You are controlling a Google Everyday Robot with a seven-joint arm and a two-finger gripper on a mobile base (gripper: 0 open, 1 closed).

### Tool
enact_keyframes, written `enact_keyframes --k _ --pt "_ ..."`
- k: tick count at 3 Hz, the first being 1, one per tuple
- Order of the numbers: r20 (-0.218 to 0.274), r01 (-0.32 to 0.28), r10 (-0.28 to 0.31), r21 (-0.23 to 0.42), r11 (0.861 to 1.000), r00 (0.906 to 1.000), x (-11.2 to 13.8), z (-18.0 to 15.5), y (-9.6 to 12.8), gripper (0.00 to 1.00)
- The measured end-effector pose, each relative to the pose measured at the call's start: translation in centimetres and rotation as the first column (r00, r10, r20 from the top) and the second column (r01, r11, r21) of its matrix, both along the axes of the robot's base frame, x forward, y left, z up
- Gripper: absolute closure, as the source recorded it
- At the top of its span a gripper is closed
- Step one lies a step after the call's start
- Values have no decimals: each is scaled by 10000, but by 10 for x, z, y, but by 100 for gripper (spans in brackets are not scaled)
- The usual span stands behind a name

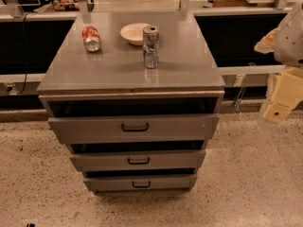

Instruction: Open bottom drawer

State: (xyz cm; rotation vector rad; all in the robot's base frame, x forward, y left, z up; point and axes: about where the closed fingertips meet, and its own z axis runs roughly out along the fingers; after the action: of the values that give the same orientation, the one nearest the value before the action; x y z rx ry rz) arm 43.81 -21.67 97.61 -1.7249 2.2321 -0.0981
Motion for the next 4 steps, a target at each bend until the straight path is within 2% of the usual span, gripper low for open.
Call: enact_keyframes --k 1,2,3,4 --pt "0 -1 1 0 10000 10000 0 0 0 0" --pt "-13 -578 578 61 9983 9983 15 -31 32 0" --pt "-23 -2253 2260 738 9715 9741 9 -94 105 0" --pt "-9 -2722 2750 1397 9520 9614 -4 -120 139 0"
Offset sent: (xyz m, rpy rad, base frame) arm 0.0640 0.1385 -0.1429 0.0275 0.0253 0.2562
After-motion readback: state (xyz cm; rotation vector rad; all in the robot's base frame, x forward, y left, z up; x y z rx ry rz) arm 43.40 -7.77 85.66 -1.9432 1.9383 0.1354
